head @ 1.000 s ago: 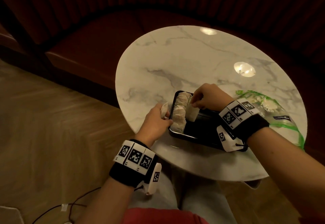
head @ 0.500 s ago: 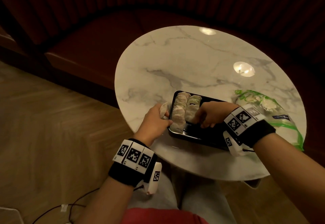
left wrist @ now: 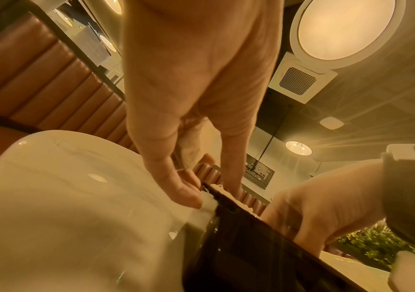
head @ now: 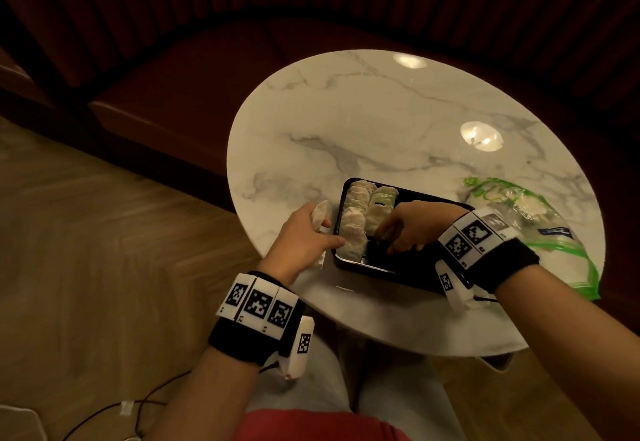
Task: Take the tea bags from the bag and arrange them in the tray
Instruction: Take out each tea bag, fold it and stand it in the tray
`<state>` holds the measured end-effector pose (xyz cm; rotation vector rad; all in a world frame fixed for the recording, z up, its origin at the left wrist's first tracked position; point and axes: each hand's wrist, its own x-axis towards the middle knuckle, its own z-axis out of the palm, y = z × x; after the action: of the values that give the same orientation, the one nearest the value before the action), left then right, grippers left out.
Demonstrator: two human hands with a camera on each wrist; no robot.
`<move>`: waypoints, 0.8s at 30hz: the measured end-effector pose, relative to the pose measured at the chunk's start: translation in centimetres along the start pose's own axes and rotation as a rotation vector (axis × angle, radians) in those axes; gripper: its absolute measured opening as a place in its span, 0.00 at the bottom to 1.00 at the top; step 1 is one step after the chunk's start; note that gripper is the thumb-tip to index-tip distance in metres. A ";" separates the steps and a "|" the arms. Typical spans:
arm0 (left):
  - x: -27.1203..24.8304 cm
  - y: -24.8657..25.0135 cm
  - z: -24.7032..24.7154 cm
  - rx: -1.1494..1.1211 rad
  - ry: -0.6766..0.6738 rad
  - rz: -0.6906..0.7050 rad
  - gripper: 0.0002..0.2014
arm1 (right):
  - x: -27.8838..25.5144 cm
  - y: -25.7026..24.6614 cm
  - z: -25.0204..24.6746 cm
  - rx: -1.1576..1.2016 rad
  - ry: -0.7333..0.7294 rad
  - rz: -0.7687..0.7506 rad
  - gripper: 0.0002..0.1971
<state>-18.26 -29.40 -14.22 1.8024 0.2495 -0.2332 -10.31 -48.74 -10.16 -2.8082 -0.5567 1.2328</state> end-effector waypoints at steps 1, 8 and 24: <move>-0.1 0.2 -0.2 -0.011 0.003 0.005 0.17 | -0.3 0.0 -0.2 0.041 -0.005 -0.023 0.18; -1.0 2.6 -0.6 -0.138 -0.097 0.070 0.14 | -3.7 -2.0 -1.8 0.414 0.463 -0.386 0.09; -2.6 4.8 0.2 -0.326 -0.336 0.182 0.07 | -7.8 -4.3 -2.7 0.508 0.521 -0.465 0.10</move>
<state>-19.30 -30.85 -9.07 1.4262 -0.1103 -0.3405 -14.58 -46.96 -2.13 -2.2477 -0.6804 0.4445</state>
